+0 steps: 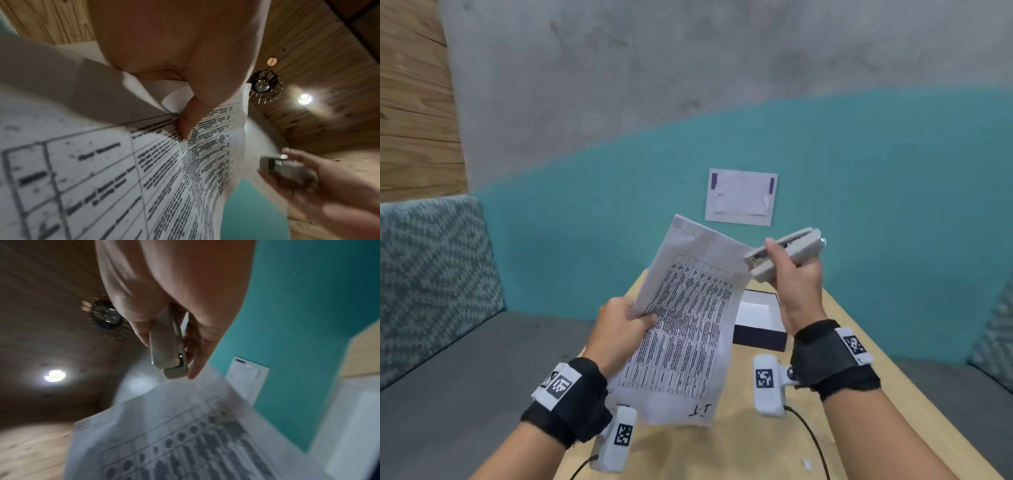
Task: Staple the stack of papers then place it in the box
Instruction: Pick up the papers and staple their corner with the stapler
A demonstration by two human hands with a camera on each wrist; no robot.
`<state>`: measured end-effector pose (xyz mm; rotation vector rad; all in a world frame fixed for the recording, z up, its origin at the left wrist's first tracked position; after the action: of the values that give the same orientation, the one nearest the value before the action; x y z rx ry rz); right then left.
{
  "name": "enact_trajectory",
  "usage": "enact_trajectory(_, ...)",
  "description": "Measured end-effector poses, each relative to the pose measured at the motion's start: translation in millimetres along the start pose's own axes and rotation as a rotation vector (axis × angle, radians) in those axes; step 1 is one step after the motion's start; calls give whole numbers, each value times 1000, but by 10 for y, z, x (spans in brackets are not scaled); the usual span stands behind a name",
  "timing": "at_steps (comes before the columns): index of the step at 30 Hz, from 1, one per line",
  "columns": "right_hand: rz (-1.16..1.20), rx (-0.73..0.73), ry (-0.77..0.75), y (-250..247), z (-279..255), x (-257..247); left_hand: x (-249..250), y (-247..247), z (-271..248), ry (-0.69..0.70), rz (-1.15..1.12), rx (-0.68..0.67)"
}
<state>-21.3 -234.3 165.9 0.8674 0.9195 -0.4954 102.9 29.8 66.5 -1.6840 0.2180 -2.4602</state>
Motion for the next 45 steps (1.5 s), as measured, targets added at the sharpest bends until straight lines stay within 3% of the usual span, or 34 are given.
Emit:
enact_trajectory(3,-27,22,-231,113,-113,-375,69,126,-122,52,33,-43)
enact_trajectory(6,-38,-4,-336,206,-218,-500,139,195,-206,94,72,-64)
enact_trajectory(11,-84,-75,-348,321,-293,-453,316,211,-315,155,115,-82)
enact_trajectory(14,-118,-80,-336,285,-212,-414,289,187,-314,71,66,-140)
enact_trajectory(20,-171,76,-248,-25,106,-481,404,115,-360,-145,-223,-292)
enact_trajectory(25,-189,248,-66,-287,391,-427,604,92,-482,-192,-264,-370)
enact_trajectory(34,-47,311,284,-536,436,-312,721,162,-613,-235,-259,-389)
enact_trajectory(45,-52,360,294,-610,495,-235,777,156,-684,-256,-245,-394)
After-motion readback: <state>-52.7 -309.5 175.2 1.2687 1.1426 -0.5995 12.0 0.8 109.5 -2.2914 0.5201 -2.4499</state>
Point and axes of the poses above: each hand's wrist, its own z-axis towards the middle knuckle, its own y-axis out of the palm, x = y × z, the point moved 7 cm from there along z, towards the middle knuckle, and after that the axes turned 13 degrees about x, right-handed, at the moved point
